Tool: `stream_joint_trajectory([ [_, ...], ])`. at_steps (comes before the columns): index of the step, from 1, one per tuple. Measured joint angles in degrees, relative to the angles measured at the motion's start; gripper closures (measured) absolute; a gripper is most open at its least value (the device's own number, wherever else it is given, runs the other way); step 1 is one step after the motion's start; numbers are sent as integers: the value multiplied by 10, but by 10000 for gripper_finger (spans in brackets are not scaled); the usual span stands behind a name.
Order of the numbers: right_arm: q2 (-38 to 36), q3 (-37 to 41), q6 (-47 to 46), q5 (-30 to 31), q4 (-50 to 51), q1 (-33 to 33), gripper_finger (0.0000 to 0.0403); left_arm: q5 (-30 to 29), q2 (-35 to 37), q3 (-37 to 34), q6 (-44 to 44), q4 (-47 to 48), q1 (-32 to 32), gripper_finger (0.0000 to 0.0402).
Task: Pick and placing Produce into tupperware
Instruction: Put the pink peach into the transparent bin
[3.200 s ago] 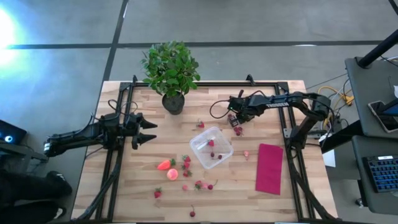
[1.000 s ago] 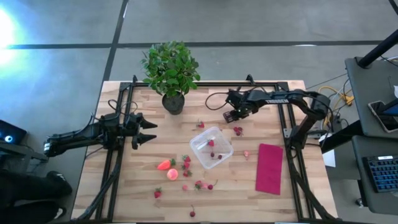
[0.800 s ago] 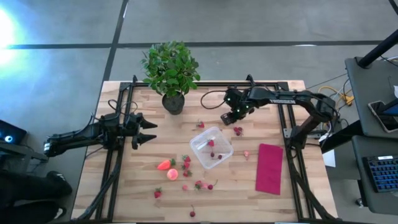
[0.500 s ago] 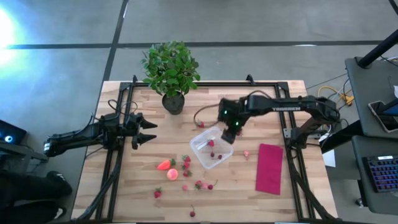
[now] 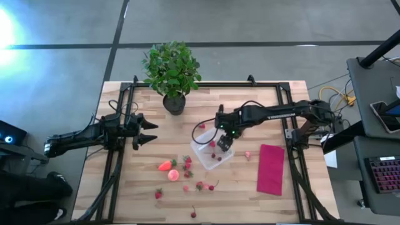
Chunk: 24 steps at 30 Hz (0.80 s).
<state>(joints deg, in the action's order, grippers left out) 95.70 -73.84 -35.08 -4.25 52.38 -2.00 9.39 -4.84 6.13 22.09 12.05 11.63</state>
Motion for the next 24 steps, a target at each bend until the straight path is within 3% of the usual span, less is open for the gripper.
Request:
stream_joint_trajectory([
  [6,-37,11,-78,69,163,29,182,0,0,0,0,0,0,109],
  [12,-55,72,-117,55,176,105,183,0,0,0,0,0,0,109],
  [15,-54,120,-186,6,154,116,183,0,0,0,0,0,0,109],
  [19,-58,176,-230,-38,46,116,183,0,0,0,0,0,0,109],
  [24,-60,207,-256,-15,-36,116,183,0,0,0,0,0,0,109],
])
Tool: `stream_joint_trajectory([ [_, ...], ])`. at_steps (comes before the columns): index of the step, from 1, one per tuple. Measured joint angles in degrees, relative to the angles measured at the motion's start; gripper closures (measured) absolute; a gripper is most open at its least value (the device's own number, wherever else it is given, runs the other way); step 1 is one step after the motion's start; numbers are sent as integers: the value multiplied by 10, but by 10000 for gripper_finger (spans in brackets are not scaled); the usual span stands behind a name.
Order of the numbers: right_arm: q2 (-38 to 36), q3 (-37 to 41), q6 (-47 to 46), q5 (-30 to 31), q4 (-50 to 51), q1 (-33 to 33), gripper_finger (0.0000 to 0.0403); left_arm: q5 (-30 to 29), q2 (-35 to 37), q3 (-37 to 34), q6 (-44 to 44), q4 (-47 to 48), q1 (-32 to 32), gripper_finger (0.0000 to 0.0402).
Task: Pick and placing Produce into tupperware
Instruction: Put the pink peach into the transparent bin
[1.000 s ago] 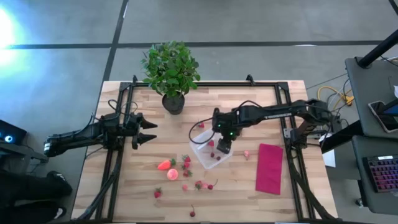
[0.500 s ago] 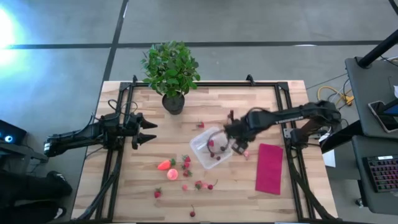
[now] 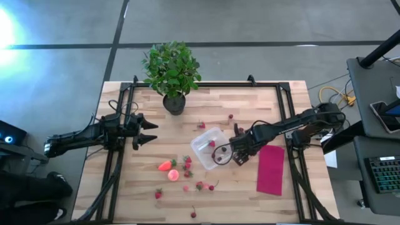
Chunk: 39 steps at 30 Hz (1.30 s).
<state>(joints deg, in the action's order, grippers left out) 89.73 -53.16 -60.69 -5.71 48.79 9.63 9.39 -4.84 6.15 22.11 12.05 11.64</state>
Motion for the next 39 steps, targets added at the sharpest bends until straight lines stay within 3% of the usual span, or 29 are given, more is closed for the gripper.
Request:
stream_joint_trajectory([
  [4,-1,19,-10,38,2,0,183,0,0,0,0,0,0,109],
  [15,-5,54,87,20,-21,16,183,0,0,0,0,0,0,109],
  [31,-4,88,103,52,-77,15,184,0,0,0,0,0,0,109],
  [39,-3,88,91,73,-77,15,236,0,0,0,0,0,0,109],
])
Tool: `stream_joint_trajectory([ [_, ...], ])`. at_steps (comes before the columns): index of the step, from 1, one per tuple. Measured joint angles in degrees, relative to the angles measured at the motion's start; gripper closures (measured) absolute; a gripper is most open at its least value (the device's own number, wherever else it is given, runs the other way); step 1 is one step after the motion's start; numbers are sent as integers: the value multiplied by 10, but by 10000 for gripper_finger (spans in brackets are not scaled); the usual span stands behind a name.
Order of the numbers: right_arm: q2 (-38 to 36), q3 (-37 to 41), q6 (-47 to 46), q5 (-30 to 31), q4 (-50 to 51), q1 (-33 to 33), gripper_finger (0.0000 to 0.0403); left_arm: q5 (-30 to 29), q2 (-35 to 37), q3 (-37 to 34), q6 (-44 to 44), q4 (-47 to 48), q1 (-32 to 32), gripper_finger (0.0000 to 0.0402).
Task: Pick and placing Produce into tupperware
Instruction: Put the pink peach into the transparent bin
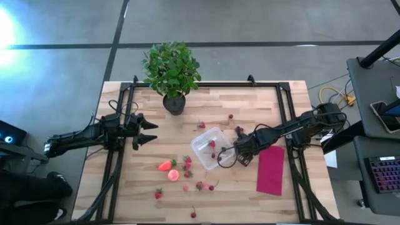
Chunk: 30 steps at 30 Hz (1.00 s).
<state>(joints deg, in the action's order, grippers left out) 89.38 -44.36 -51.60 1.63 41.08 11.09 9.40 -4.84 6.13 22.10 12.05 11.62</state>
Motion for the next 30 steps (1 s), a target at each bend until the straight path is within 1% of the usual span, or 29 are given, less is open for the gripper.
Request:
stream_joint_trajectory([
  [6,0,-2,-5,-31,1,0,291,0,0,0,0,0,0,109],
  [11,-1,-25,-13,-64,0,0,317,0,0,0,0,0,0,109],
  [15,-8,-68,-13,-85,1,-3,322,0,0,0,0,0,0,109],
  [18,-20,-119,-9,-100,2,-9,319,0,0,0,0,0,0,109],
  [20,-26,-163,2,-90,1,-15,317,0,0,0,0,0,0,109],
  [22,-27,-203,26,-66,1,-23,315,0,0,0,0,0,0,109],
  [24,-15,-239,50,-49,3,-34,315,0,0,0,0,0,0,109],
  [30,61,-299,104,-46,37,-82,309,0,0,0,0,-1,0,109],
])
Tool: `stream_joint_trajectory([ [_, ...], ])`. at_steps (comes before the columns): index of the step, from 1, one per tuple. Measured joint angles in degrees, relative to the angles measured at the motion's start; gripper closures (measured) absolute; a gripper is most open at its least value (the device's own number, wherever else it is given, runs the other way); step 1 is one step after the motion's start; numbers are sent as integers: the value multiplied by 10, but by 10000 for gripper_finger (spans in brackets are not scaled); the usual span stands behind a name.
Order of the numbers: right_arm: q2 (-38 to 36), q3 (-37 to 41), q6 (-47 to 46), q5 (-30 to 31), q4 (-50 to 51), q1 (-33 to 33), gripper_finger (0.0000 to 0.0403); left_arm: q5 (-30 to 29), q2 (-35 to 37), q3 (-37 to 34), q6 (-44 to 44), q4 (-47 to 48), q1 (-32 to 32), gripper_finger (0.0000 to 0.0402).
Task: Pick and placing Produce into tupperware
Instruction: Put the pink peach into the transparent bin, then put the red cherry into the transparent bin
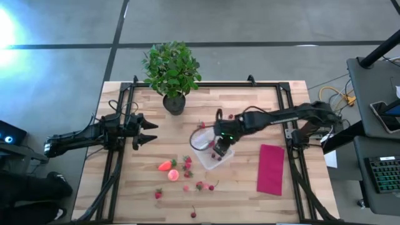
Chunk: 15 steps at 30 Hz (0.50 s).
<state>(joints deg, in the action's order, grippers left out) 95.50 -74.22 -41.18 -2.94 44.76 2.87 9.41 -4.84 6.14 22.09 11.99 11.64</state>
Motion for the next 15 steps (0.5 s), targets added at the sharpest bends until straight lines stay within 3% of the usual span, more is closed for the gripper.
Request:
stream_joint_trajectory([
  [5,58,-63,18,-1,23,-25,260,0,0,0,0,0,0,109],
  [11,82,-157,27,33,150,-42,182,0,0,0,0,0,0,109],
  [15,77,-189,3,104,262,-68,154,0,0,0,0,0,0,109],
])
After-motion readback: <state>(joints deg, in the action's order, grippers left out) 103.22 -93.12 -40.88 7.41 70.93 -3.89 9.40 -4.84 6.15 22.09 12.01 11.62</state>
